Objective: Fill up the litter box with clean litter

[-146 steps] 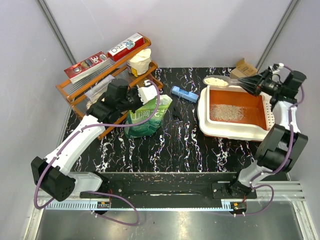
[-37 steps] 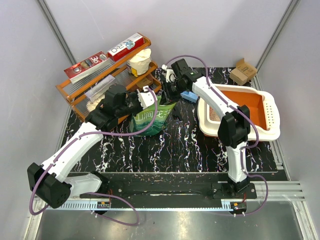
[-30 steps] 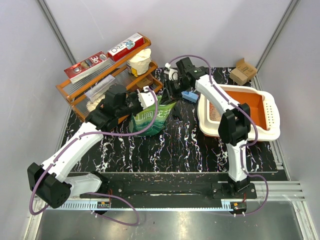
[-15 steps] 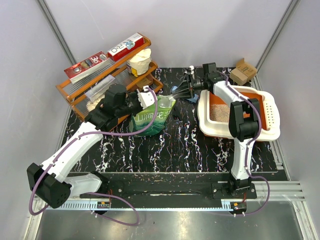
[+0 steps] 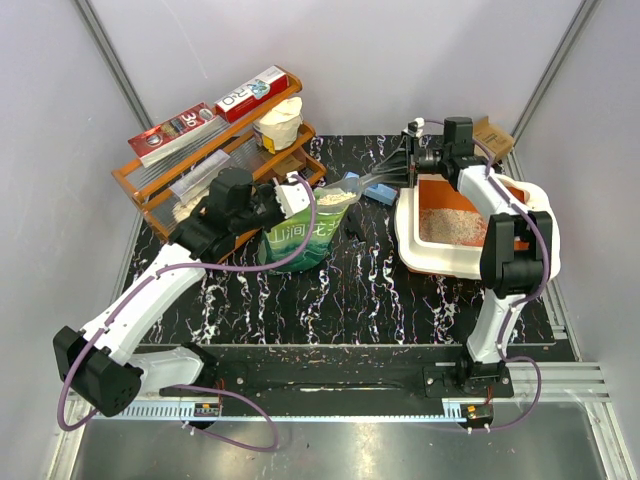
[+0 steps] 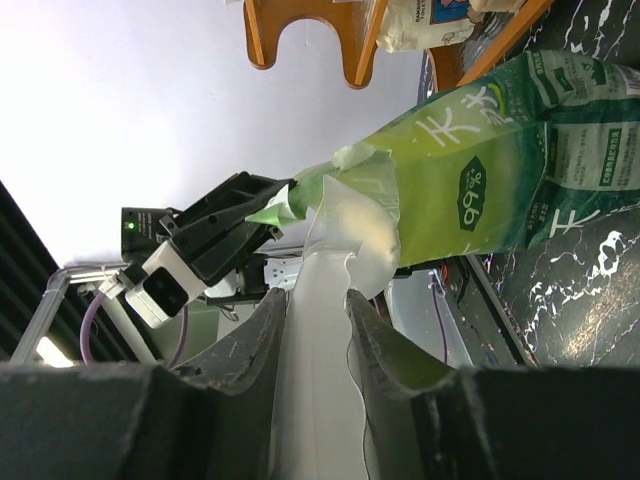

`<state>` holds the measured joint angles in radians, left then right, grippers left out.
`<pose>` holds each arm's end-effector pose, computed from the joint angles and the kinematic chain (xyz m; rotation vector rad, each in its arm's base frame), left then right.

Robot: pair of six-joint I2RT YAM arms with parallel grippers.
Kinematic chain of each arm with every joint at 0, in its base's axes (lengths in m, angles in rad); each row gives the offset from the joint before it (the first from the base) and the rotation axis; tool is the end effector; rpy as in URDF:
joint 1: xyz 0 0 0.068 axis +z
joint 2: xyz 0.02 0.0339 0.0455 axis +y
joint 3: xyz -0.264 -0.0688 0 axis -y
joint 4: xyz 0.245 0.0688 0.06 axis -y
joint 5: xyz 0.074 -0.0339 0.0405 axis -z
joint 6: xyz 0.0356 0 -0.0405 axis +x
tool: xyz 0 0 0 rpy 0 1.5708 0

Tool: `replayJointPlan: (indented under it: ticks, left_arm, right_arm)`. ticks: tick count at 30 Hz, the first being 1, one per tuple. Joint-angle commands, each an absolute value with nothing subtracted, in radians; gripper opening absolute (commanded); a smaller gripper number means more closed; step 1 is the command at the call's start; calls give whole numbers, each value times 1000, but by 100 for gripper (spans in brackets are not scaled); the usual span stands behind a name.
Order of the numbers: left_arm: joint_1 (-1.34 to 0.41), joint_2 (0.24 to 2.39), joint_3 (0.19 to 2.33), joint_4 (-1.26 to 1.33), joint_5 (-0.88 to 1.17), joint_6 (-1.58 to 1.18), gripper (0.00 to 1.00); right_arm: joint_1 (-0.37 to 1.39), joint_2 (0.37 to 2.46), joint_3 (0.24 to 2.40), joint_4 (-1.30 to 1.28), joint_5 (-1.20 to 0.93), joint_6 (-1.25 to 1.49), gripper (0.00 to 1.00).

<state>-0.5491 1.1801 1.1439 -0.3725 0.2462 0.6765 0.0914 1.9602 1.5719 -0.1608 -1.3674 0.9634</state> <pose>0.2224 -0.1463 0.3656 1.2598 1.5144 -0.1604 0.4339 0.0748 0.2781 0.0172 2.2637 2.0307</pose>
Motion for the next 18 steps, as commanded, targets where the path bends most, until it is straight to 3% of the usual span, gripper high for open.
replayJointPlan:
  ticks: [1,10,18]
  left_arm:
    - [-551,1155,1223,-278,226,689,0]
    - [-551,1158,1235,-275,212,696,0]
    - [-551,1157,1224,-255,221,689,0]
  right_arm:
    - [104,1893,1506,-111,-1370,953,0]
    - [57,1867,1497,-77,-1410,946,0]
    - [-128,1754,1465,-75,-1410,969,0]
